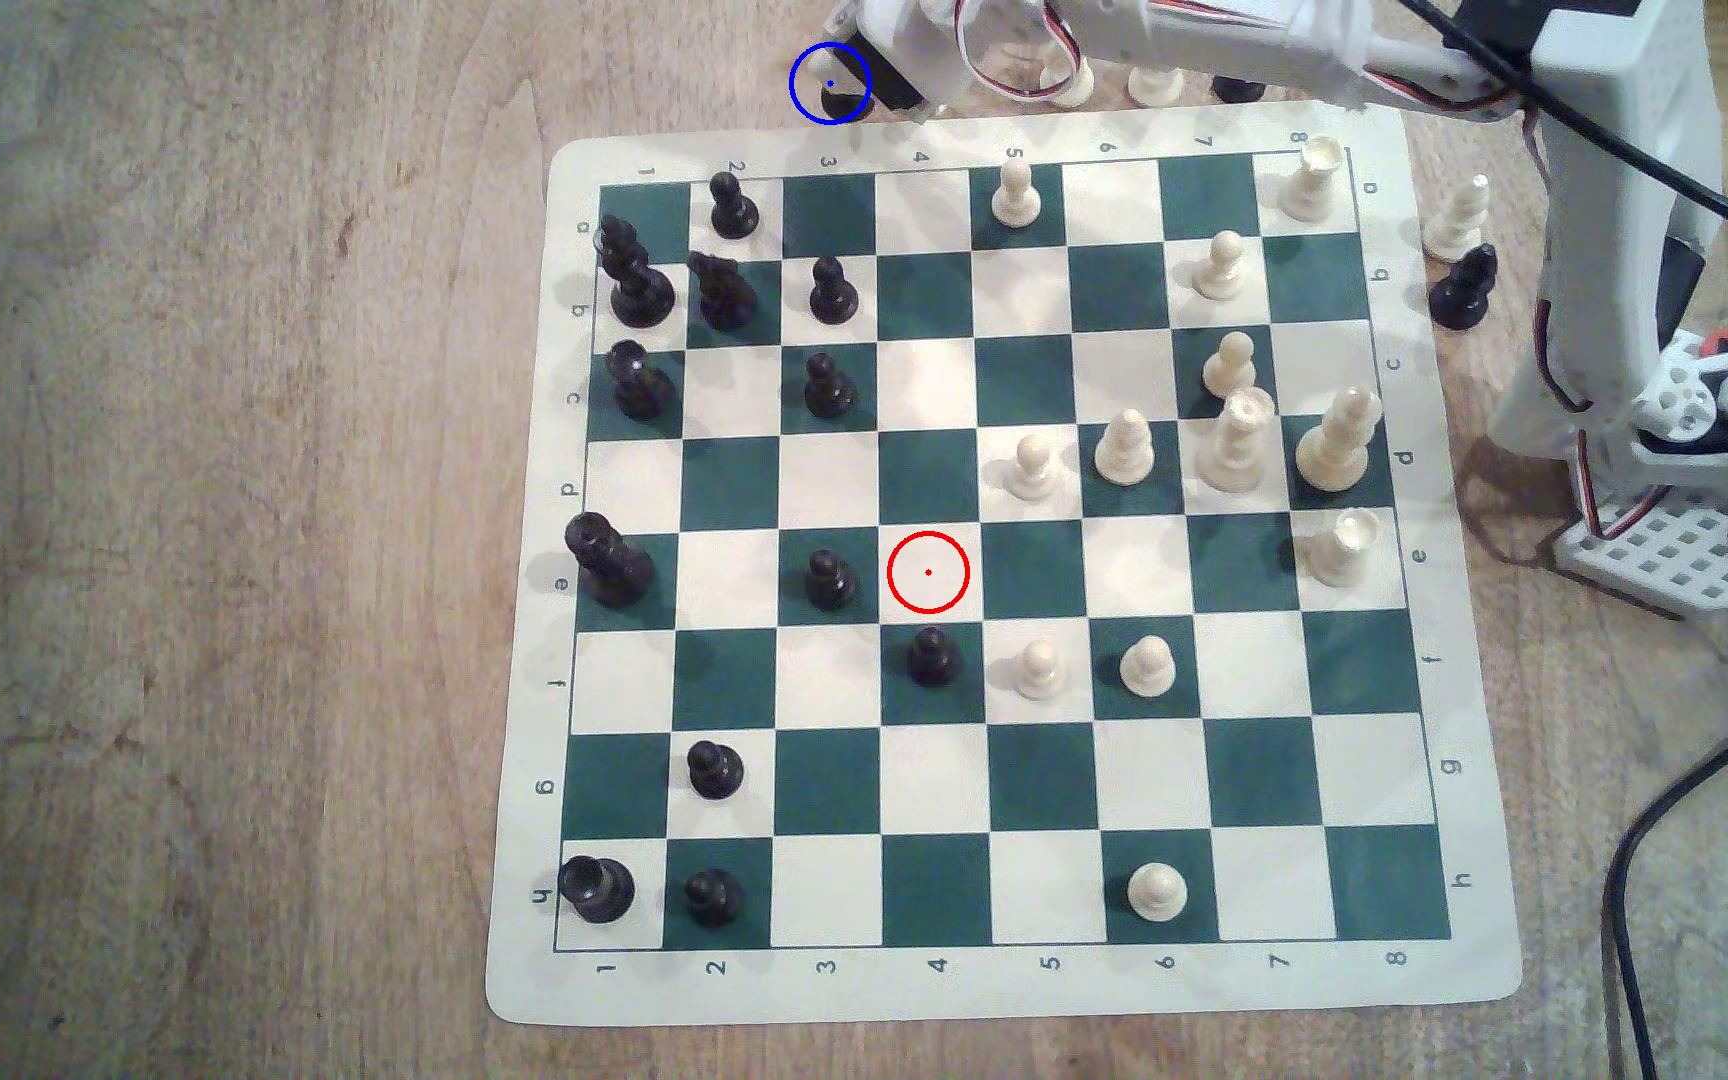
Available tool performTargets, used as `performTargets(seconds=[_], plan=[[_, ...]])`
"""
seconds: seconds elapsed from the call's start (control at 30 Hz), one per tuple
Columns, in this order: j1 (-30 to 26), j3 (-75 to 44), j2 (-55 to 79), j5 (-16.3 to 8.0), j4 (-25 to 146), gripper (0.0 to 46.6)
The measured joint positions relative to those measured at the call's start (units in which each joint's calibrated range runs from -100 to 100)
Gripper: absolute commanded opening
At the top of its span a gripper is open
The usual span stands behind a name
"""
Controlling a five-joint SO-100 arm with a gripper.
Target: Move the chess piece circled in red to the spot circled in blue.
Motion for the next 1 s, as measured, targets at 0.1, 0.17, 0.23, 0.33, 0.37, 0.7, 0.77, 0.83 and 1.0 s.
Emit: performTargets(seconds=[0.1, 0.17, 0.23, 0.33, 0.37, 0.7, 0.77, 0.83, 1.0], plan=[[0.0, -0.5, 1.7, 0.4, 0.0, 0.2], [0.0, -0.5, 2.3, 0.6, 0.0, 0.2], [0.1, -0.5, 3.0, 0.9, -0.1, 0.2], [0.9, -0.5, 3.4, 0.8, -1.1, 0.3], [1.0, -0.5, 3.4, 1.0, -1.4, 0.3], [1.0, -1.3, 4.6, 1.1, -2.9, 0.3], [1.0, -2.3, 5.5, 1.1, -3.5, 0.5], [1.0, -2.7, 5.8, 1.1, -3.8, 0.5], [1.0, -2.7, 5.8, 1.1, -3.8, 1.7]])
